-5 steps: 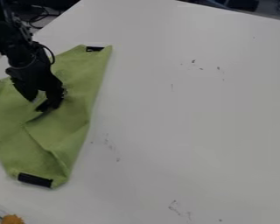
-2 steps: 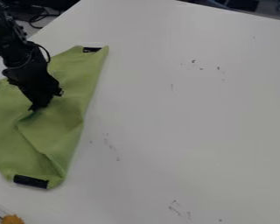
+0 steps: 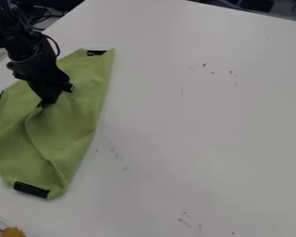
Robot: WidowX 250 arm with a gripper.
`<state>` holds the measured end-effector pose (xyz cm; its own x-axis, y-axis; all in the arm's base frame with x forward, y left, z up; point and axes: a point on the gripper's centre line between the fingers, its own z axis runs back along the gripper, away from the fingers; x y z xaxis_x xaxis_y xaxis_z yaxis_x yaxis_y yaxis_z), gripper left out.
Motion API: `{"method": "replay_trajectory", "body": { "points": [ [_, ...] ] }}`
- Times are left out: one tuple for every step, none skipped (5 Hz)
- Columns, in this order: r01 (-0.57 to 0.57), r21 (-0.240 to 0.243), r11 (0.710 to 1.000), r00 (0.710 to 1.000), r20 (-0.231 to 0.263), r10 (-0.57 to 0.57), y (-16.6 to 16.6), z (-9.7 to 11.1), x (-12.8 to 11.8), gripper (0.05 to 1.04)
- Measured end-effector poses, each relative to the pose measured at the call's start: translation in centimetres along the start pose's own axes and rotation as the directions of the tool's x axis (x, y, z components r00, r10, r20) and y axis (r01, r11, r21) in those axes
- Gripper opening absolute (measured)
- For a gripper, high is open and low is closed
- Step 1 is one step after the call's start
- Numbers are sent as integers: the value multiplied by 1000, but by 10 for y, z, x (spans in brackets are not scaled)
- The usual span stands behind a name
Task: Fold to right
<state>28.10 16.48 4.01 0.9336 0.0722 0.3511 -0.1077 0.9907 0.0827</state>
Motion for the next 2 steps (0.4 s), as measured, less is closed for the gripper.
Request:
{"method": "replay_trajectory", "body": {
  "points": [
    [20, -11, 1000, 999, 35, -19, -20, 7, 4, 72],
    [44, -33, 998, 998, 52, -42, -46, 9, 10, 72]
  ]
}}
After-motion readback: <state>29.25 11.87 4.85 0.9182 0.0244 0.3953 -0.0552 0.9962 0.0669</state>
